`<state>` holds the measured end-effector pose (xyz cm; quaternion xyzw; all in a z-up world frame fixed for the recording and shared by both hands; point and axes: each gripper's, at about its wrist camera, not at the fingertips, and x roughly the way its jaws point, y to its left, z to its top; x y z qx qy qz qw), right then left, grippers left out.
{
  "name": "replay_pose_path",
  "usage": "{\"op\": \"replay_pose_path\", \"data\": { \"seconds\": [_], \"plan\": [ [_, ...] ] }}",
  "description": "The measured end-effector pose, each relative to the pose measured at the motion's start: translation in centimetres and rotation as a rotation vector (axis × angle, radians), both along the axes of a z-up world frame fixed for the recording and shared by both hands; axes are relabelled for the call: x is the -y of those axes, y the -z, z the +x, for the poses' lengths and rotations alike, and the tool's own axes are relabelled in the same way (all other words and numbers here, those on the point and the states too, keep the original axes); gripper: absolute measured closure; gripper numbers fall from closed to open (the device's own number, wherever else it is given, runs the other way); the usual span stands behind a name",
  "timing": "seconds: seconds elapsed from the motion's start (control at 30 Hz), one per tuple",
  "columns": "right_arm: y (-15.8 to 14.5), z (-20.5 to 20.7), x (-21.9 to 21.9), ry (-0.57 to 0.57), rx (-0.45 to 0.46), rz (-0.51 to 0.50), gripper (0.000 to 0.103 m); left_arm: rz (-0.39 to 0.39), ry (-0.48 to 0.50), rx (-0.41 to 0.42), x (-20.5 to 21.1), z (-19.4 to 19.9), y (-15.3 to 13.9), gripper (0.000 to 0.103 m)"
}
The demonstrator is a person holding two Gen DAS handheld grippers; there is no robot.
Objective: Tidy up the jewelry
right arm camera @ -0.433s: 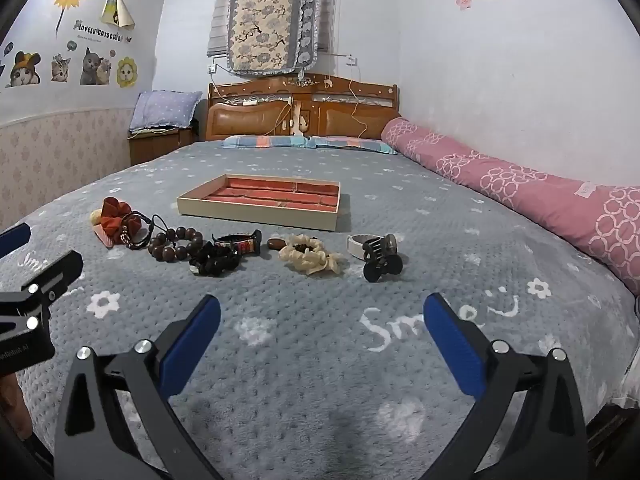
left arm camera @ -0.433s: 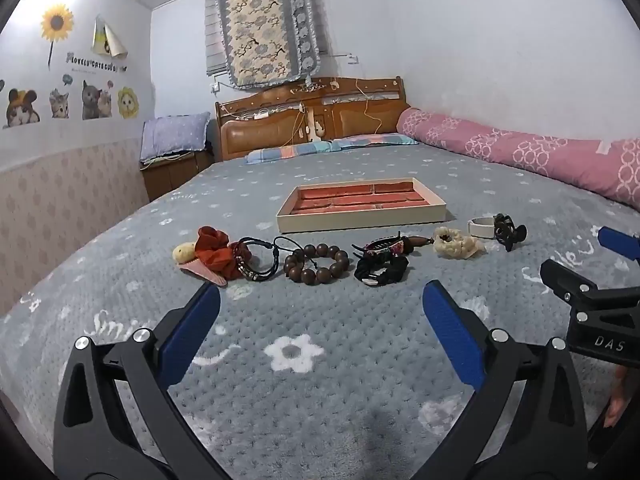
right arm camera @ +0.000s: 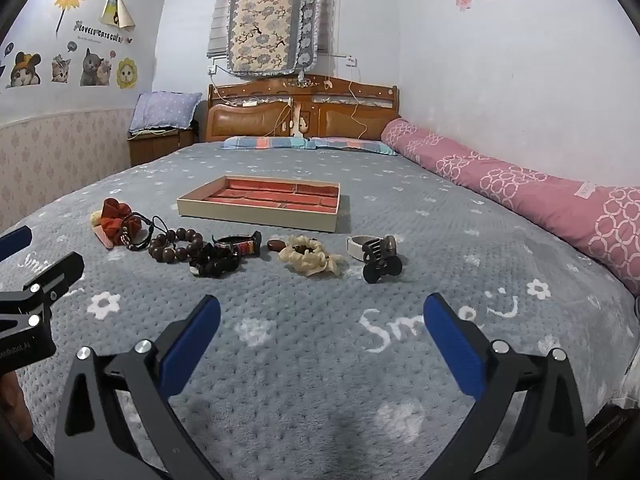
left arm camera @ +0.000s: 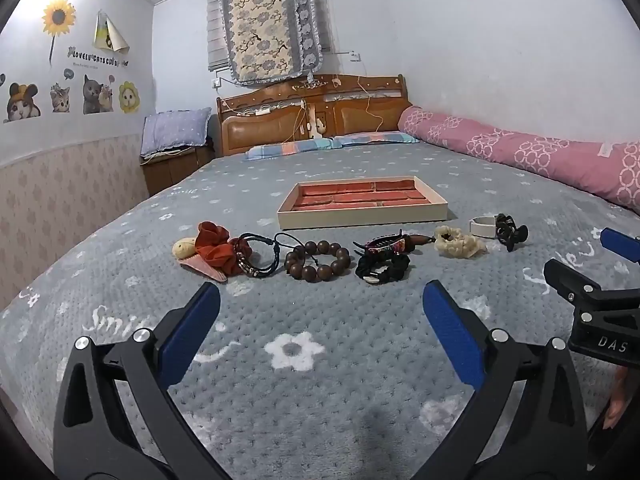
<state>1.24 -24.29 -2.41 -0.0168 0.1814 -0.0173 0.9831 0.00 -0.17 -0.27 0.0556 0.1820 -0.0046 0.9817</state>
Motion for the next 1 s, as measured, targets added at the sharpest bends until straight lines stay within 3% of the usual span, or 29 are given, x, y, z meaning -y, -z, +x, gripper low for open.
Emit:
{"op": "replay_pose_path", "data": {
  "seconds": [1.0],
  "plan": [
    [-0.42,-0.12,0.41,-0.001,0.001,-0.002,0.004,0.002,-0.002,0.001,-0.05,0.00,-0.06,0.005]
  ]
}}
